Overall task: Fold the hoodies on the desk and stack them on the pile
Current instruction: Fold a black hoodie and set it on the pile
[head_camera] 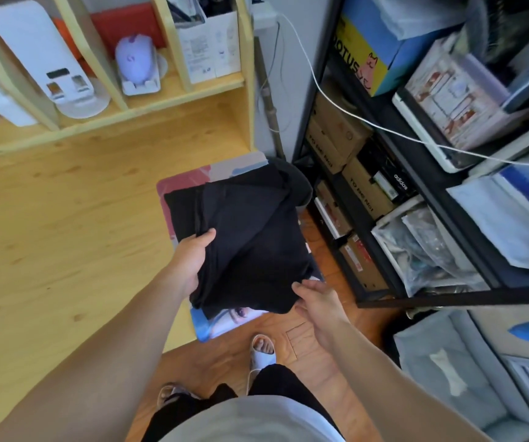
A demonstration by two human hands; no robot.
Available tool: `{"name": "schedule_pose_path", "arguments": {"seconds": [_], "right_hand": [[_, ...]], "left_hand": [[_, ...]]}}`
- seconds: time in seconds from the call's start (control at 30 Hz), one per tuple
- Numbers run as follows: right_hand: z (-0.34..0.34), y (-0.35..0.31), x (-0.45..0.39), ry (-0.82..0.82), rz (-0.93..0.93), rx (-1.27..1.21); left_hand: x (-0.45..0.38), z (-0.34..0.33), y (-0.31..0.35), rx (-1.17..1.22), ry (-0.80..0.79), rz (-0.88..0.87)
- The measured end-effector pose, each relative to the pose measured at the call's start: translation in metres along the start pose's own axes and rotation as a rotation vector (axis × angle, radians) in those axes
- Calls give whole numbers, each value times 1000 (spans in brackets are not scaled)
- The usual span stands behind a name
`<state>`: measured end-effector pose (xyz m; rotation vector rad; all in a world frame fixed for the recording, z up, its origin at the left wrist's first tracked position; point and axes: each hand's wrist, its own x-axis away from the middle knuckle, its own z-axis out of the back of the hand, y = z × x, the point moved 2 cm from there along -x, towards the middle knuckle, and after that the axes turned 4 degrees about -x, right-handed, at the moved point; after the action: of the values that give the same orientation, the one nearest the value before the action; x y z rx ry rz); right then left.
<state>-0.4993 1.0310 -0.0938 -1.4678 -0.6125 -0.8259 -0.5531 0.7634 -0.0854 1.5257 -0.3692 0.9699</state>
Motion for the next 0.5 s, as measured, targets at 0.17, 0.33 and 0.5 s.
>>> {"name": "schedule_pose_path", "arguments": {"seconds": [0.17,0.33,0.5], "right_hand": [[-20,-40,0,-45,88,55],[-39,-99,-30,-89,202,38],[-51,-105,-50,-143,132,111]], "left_hand": [[20,-5,19,-139,-39,-159],[29,3,31,-167,-72,-204],[36,6,39,-148,-78,-221]]}}
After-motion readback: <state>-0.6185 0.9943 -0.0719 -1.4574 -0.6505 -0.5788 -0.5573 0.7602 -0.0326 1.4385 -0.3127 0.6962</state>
